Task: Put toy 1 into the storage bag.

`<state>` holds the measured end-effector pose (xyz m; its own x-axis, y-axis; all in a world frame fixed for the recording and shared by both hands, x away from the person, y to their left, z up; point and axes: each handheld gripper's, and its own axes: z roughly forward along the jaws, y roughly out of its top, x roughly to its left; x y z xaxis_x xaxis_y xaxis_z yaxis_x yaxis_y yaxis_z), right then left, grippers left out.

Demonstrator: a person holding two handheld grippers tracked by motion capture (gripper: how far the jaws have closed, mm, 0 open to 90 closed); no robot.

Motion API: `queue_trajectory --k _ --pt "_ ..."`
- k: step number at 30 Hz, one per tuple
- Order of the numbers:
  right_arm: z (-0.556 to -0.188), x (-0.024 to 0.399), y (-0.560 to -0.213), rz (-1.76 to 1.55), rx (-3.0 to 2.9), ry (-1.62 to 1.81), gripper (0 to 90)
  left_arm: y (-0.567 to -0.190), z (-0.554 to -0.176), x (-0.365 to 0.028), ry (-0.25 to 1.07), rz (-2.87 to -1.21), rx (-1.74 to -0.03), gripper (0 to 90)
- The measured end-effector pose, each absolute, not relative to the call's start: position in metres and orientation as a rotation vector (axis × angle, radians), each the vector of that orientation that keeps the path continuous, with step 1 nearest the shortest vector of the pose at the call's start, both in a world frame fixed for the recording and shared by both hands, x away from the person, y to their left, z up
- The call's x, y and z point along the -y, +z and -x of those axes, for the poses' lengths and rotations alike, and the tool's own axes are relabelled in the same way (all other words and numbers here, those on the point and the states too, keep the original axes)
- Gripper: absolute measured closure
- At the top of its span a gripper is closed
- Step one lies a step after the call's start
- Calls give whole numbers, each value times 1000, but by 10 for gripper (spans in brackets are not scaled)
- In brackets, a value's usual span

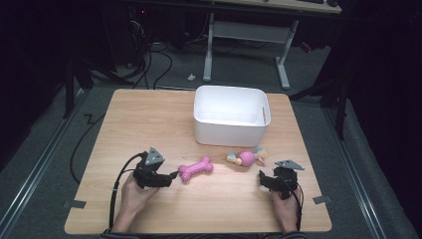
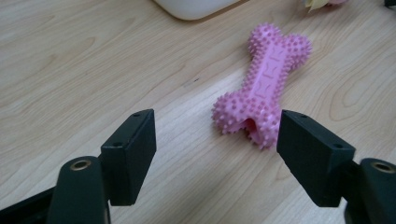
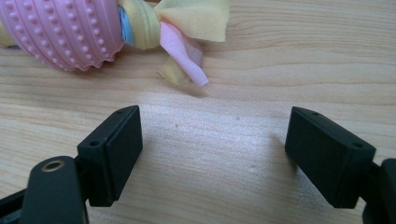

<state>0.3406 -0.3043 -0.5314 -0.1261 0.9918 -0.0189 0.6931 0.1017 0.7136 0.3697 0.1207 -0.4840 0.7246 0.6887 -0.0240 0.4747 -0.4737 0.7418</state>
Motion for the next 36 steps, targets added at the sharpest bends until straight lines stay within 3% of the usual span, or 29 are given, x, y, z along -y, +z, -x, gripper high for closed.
queue_trajectory --k 3,15,25,36 --pt "-340 304 -531 -1640 -1882 771 190 -481 -371 -111 374 -2203 -844 354" --pt "-341 304 -531 -1627 -1895 773 189 -476 -381 -80 355 -2287 -760 359" --pt "-341 303 -531 -1630 -1894 773 189 -476 -394 -58 299 -2357 -726 426" --pt "-341 303 -531 -1628 -1895 773 189 -485 -404 -36 253 -2454 -701 422"
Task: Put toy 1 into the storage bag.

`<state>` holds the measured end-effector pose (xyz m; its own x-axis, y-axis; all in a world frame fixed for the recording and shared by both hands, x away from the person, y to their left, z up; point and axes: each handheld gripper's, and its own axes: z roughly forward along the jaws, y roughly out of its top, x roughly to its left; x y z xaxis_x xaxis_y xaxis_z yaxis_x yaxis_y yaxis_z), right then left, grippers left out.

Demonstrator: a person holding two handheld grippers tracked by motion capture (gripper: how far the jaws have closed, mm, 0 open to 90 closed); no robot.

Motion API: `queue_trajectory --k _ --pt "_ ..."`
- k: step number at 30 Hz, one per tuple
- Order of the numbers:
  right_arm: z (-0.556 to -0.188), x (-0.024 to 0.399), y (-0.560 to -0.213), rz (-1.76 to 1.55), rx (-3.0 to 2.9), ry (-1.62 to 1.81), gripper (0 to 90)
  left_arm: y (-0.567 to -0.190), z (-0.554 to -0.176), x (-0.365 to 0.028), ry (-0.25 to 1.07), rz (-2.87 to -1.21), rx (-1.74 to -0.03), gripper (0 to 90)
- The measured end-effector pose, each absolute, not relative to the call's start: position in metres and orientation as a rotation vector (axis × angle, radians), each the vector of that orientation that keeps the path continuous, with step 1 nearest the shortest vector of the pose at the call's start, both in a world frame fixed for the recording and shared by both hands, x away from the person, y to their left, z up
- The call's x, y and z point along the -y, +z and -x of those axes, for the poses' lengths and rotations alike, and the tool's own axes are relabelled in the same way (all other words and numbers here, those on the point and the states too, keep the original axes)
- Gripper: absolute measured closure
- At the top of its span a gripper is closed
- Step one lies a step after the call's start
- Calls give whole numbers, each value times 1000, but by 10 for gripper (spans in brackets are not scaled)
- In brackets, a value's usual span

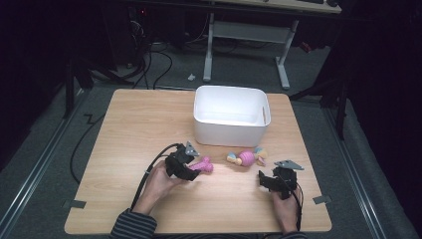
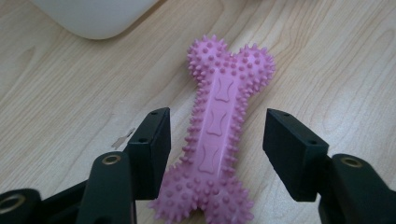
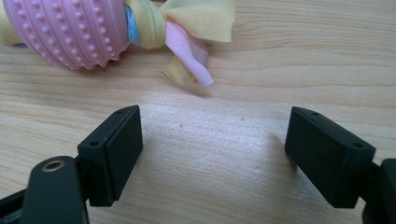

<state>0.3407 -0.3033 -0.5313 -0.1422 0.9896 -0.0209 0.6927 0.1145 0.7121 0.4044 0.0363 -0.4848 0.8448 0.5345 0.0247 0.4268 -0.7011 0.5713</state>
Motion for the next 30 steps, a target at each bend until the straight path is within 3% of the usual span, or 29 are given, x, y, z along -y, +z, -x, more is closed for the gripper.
queue_trajectory --k 13,30 --pt "-341 303 -531 -1628 -1896 773 189 -488 -417 -18 223 -2524 -687 429" --pt "-341 303 -531 -1626 -1899 774 190 -497 -420 -19 197 -2574 -695 539"
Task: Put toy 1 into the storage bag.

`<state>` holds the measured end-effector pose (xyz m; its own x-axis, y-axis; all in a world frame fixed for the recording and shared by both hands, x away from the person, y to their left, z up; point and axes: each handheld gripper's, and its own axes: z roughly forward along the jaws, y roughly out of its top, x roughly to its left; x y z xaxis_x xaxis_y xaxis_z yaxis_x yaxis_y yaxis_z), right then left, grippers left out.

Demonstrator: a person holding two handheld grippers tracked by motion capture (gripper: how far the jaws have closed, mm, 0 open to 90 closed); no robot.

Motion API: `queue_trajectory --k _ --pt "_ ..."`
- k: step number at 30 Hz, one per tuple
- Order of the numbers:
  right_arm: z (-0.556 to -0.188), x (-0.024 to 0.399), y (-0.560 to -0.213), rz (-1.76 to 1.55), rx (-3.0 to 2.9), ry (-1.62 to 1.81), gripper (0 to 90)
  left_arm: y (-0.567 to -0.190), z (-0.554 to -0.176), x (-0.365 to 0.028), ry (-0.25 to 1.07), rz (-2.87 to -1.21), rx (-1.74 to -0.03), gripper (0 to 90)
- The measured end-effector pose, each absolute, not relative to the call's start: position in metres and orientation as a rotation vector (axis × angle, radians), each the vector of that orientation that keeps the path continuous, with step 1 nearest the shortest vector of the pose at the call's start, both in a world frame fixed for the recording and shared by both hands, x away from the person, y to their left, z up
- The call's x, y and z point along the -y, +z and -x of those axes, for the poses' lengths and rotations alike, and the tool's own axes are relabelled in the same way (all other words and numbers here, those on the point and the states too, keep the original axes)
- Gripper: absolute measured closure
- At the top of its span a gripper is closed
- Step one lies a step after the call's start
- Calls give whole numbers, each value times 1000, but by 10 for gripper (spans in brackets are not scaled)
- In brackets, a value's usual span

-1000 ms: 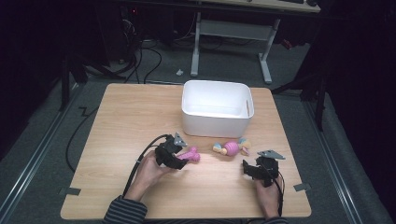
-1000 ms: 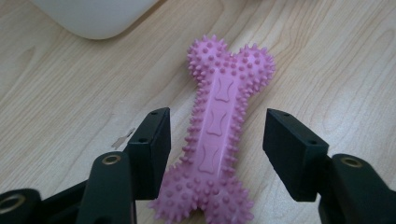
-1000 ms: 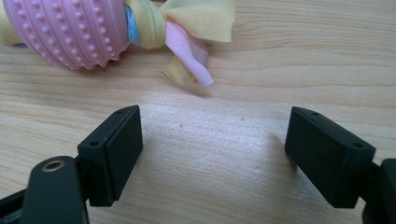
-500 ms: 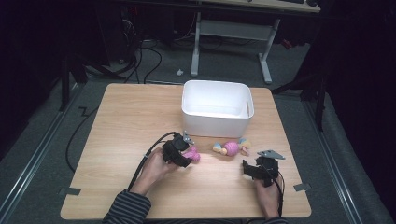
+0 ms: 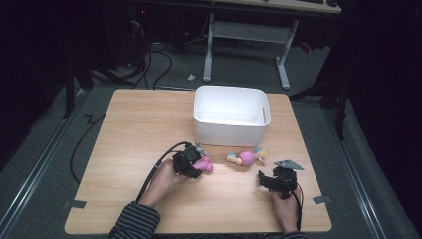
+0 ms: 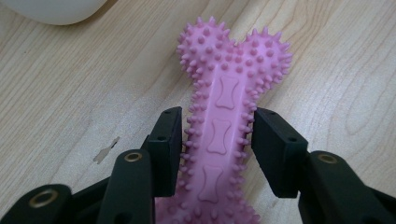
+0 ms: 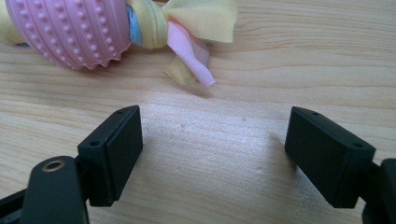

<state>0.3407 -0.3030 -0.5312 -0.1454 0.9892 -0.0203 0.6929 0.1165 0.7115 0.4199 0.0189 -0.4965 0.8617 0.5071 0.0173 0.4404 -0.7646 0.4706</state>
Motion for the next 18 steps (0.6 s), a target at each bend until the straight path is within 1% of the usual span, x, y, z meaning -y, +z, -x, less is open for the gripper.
queue_trajectory --k 13,18 --pt "-341 303 -531 -1624 -1901 776 192 -496 -418 -20 210 -2578 -663 581" --pt "-341 303 -531 -1623 -1902 776 192 -493 -416 -22 225 -2562 -659 585"
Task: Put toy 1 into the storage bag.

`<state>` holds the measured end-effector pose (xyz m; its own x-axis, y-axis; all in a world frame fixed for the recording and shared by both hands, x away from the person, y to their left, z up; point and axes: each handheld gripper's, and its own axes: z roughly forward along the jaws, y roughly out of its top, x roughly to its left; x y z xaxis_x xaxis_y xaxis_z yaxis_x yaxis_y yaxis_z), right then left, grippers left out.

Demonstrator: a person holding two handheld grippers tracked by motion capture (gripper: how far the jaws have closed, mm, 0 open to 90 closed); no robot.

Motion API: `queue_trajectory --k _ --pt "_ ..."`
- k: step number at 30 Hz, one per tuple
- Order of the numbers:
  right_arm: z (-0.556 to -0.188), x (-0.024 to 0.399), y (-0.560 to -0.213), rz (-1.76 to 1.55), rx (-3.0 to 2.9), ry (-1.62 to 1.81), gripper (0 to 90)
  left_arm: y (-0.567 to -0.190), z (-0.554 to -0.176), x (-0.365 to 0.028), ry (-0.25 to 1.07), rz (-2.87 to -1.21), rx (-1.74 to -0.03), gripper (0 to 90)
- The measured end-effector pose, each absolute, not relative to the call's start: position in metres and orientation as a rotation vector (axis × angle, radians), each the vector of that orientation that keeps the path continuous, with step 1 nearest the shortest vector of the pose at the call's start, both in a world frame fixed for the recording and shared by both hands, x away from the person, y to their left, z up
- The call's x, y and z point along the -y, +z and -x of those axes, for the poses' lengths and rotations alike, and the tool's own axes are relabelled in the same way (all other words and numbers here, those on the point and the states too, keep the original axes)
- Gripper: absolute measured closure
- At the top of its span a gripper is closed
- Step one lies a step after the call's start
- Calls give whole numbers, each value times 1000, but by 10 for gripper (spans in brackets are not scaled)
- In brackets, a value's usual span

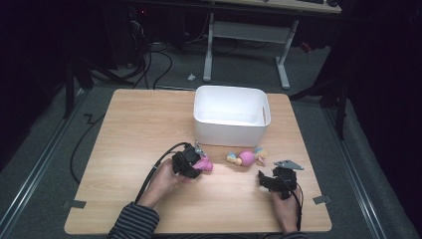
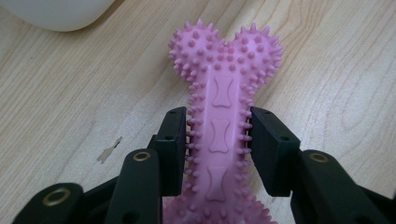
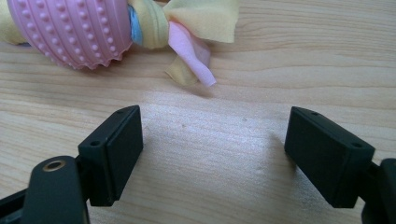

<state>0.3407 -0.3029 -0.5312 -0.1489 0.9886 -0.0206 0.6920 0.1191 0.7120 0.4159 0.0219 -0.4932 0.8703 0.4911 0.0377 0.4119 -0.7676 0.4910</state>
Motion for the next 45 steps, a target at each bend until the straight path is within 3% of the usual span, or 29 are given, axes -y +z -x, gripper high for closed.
queue_trajectory --k 26,33,45 --pt "-341 303 -531 -1621 -1902 776 192 -452 -398 -38 204 -2503 -644 590" --pt "-341 303 -531 -1622 -1903 776 192 -433 -394 -38 115 -2418 -714 591" --pt "-341 303 -531 -1619 -1904 775 192 -411 -390 -33 190 -2434 -691 592"
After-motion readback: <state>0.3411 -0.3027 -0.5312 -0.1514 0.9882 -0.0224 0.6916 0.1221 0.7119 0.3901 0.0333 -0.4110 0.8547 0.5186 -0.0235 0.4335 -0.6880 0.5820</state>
